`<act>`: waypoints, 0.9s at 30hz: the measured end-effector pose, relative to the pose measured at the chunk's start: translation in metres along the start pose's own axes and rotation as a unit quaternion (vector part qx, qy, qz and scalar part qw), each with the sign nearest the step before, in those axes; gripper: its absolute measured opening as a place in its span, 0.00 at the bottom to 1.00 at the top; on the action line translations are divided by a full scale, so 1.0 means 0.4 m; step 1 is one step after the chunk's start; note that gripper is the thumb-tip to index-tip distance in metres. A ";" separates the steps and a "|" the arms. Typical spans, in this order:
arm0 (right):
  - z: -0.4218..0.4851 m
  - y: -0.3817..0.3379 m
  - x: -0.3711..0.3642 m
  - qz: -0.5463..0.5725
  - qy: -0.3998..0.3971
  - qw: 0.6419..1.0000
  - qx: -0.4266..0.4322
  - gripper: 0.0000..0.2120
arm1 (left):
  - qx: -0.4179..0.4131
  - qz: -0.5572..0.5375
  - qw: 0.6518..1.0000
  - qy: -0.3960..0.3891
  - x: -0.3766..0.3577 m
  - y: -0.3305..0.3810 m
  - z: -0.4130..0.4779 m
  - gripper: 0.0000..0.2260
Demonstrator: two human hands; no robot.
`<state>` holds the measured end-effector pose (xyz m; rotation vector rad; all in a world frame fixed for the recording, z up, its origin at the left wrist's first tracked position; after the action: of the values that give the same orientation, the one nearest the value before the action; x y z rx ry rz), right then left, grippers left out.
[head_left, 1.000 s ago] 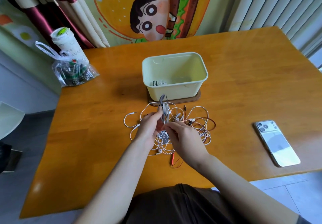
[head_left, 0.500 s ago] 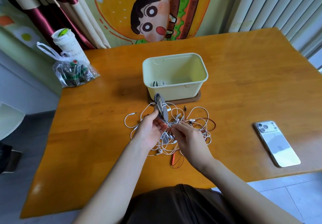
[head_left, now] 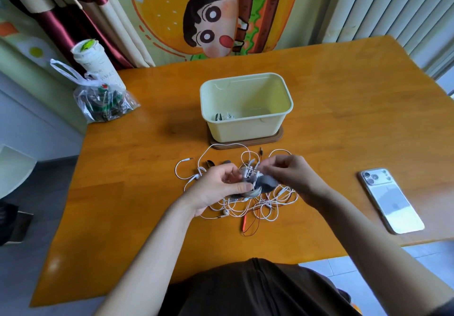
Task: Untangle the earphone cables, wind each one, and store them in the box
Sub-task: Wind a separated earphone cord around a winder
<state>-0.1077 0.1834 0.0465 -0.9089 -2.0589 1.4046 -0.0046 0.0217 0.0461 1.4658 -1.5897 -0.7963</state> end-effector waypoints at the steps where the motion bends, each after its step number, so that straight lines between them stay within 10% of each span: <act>1: 0.001 -0.002 0.001 0.035 -0.003 0.999 -0.011 0.02 | -0.009 0.028 1.000 0.010 -0.004 -0.002 0.002 0.10; 27: -0.090 -0.002 -0.117 -0.090 0.122 0.982 0.116 0.02 | -0.079 -0.026 0.954 0.287 -0.023 -0.016 0.005 0.12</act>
<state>-0.0515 0.1704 0.0589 -0.7359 -1.7095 1.3305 -0.0033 0.0300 0.0382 1.4555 -1.0286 -0.4501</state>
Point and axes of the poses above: each hand's wrist, its own z-axis towards the middle knuckle, its own x-axis out of the back of the hand, y = z × x, the point moved 1 cm from there along z, towards the middle knuckle, and after that the axes turned 4 degrees about z, right-handed, at the moved point
